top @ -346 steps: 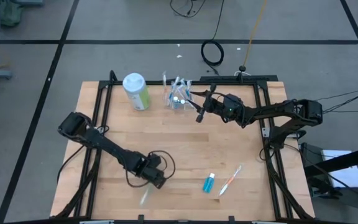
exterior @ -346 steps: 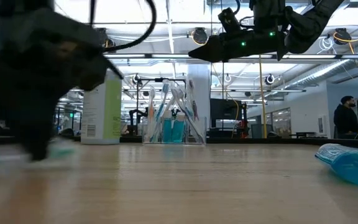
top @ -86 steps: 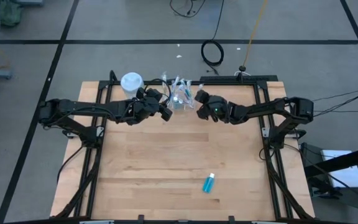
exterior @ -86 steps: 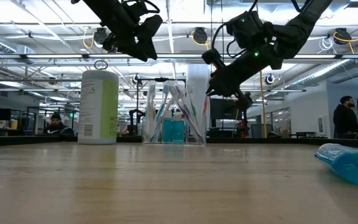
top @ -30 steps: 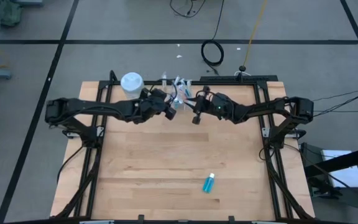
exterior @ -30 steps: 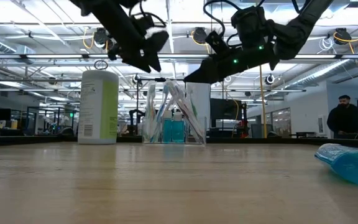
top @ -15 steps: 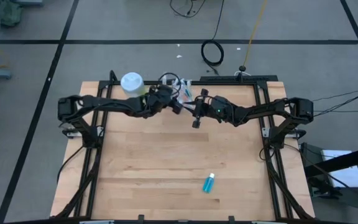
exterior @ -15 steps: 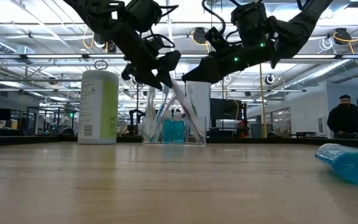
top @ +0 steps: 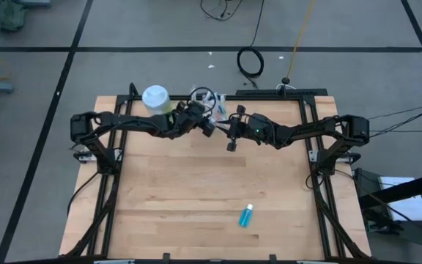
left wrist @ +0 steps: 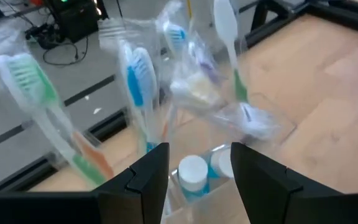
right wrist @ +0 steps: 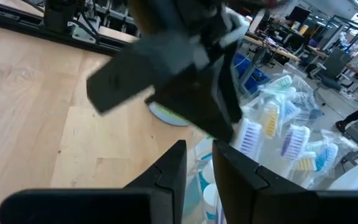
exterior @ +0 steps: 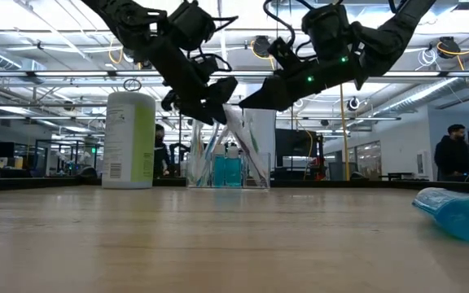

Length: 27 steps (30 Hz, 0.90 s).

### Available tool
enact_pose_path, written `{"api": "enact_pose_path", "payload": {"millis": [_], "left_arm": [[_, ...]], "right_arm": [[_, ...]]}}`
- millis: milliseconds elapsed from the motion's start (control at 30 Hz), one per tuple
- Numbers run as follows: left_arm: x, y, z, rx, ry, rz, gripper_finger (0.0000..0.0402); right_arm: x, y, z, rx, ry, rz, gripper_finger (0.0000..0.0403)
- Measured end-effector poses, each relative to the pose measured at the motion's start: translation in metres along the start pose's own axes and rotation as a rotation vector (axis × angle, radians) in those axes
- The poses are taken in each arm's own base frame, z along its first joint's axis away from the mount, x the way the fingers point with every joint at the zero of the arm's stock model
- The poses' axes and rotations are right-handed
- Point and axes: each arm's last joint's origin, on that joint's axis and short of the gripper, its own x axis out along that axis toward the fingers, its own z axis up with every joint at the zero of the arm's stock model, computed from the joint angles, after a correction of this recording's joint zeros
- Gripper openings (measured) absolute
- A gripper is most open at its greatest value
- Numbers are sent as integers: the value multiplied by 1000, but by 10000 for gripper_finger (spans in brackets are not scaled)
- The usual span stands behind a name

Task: Pick & Place toothbrushing station
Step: Put the blue mouthwash into the transparent organizer

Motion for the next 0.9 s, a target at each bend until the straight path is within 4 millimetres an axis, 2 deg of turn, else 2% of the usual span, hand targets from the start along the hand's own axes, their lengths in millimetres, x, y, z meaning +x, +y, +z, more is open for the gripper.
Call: {"api": "enact_pose_path", "payload": {"millis": [100,233,400,600,767,900], "left_arm": [[-10,2,5,8,-7,-8,179],[-35,5,18,-1,-33,-28,179],[-71,0,26,-49,-46,-120,179],[-97,-31,15,-54,43,-403,179],[-111,-59,-4,-30,125,-552,179],[-122,-70,-12,47,135,-593,179]], "right_arm": [[0,0,-1,-1,7,3,70],[-10,1,8,-11,46,-19,70],[-35,1,27,-35,132,-103,70],[-72,9,47,11,162,-14,70],[-91,19,56,108,173,48,70],[-99,36,61,123,128,298,70]]}}
